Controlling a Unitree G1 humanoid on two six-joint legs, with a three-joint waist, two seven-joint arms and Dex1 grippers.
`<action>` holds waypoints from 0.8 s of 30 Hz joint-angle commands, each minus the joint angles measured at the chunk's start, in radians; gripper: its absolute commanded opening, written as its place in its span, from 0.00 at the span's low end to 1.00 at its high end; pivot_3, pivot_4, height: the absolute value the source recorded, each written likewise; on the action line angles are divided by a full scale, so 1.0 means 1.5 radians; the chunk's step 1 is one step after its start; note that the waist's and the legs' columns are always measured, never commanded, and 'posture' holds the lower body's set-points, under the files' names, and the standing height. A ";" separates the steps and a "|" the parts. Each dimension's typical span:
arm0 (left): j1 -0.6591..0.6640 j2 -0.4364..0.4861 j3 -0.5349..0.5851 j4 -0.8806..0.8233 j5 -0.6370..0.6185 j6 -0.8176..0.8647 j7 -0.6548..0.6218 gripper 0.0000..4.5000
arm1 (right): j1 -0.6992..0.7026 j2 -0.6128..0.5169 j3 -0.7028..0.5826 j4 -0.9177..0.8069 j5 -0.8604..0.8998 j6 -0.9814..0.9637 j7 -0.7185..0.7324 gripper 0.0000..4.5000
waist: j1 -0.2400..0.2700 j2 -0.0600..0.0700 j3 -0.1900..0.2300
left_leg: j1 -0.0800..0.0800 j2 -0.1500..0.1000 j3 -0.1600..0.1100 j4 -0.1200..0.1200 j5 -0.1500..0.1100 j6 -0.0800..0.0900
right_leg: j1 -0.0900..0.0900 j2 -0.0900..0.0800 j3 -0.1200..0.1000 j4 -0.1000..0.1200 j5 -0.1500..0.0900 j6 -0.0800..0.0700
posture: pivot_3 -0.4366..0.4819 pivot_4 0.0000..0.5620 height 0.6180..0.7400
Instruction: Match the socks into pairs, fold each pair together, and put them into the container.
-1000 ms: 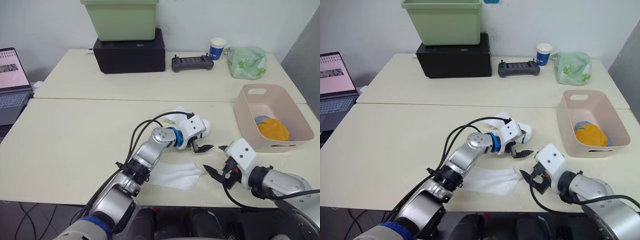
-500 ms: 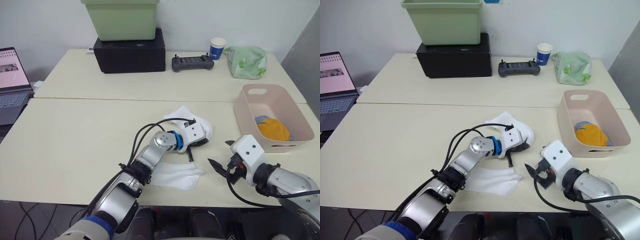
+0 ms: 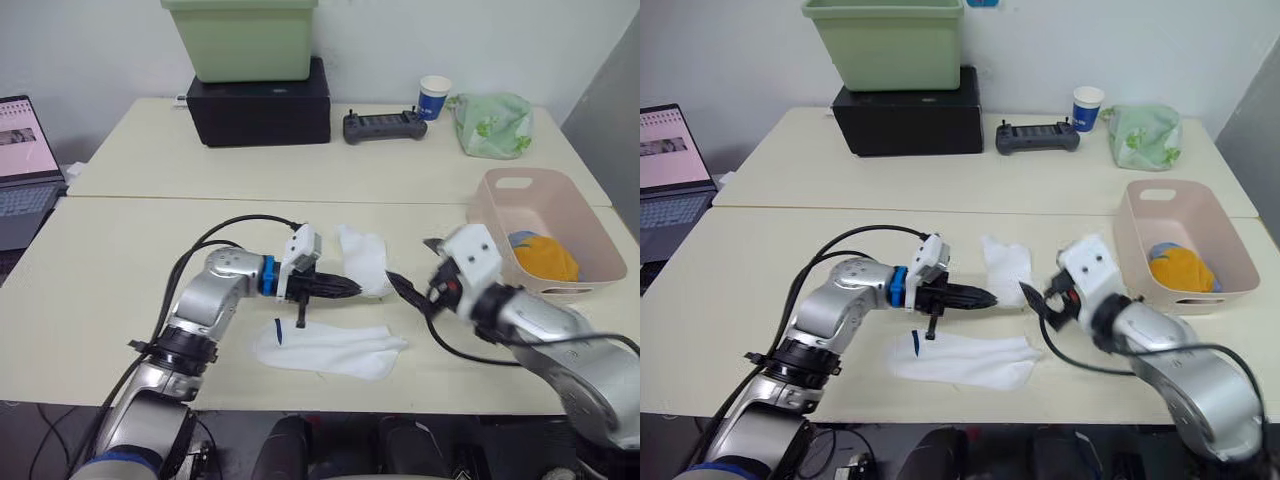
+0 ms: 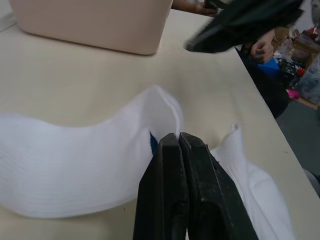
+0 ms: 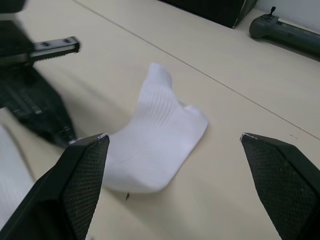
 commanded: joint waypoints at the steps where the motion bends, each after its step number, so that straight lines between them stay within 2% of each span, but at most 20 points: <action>1: 0.010 0.013 0.001 -0.014 -0.008 -0.011 -0.027 0.01 | -0.100 0.096 -0.003 0.154 -0.037 -0.026 -0.058 1.00 | 0.000 0.000 0.000 | 0.000 0.000 0.000 0.000 0.000 0.000 | -0.001 0.000 0.000 0.000 0.000 0.000 | 0.48 0.27 0.84; 3: 0.013 0.015 -0.001 -0.014 -0.007 -0.011 -0.027 0.01 | -0.149 0.142 0.002 0.271 -0.064 -0.066 -0.068 1.00 | 0.000 0.000 0.000 | 0.000 0.000 0.000 0.000 0.000 0.000 | -0.001 0.000 0.000 0.001 0.000 0.000 | 0.48 0.27 0.84; 8: 0.018 0.015 -0.003 -0.015 -0.004 -0.016 -0.028 0.01 | -0.220 0.202 0.001 0.492 -0.105 -0.161 -0.044 1.00 | 0.001 0.000 0.000 | -0.001 0.000 0.000 -0.001 0.000 0.000 | -0.002 0.000 0.000 0.000 0.000 0.000 | 0.48 0.27 0.84; 12: 0.020 0.018 -0.001 -0.016 -0.004 -0.021 -0.031 0.01 | -0.249 0.215 0.024 0.586 -0.130 -0.198 -0.006 1.00 | -0.002 0.000 0.000 | -0.001 0.000 0.002 0.000 0.000 0.000 | -0.002 0.000 0.001 0.001 0.000 0.000 | 0.48 0.27 0.84; 15: 0.019 0.021 0.004 -0.012 -0.004 -0.027 -0.031 0.00 | -0.253 0.216 0.051 0.603 -0.147 -0.206 0.023 0.87 | -0.005 0.000 0.000 | -0.001 0.000 0.002 0.000 0.000 0.000 | -0.003 0.000 0.001 0.002 0.000 0.000 | 0.48 0.27 0.84; 24: 0.004 0.037 0.045 0.026 -0.016 -0.048 -0.034 0.00 | -0.220 0.214 0.041 0.540 -0.168 -0.214 0.024 0.20 | -0.013 0.000 0.000 | -0.001 0.001 0.001 0.000 0.000 0.000 | -0.003 0.000 0.001 0.003 0.000 0.000 | 0.48 0.27 0.84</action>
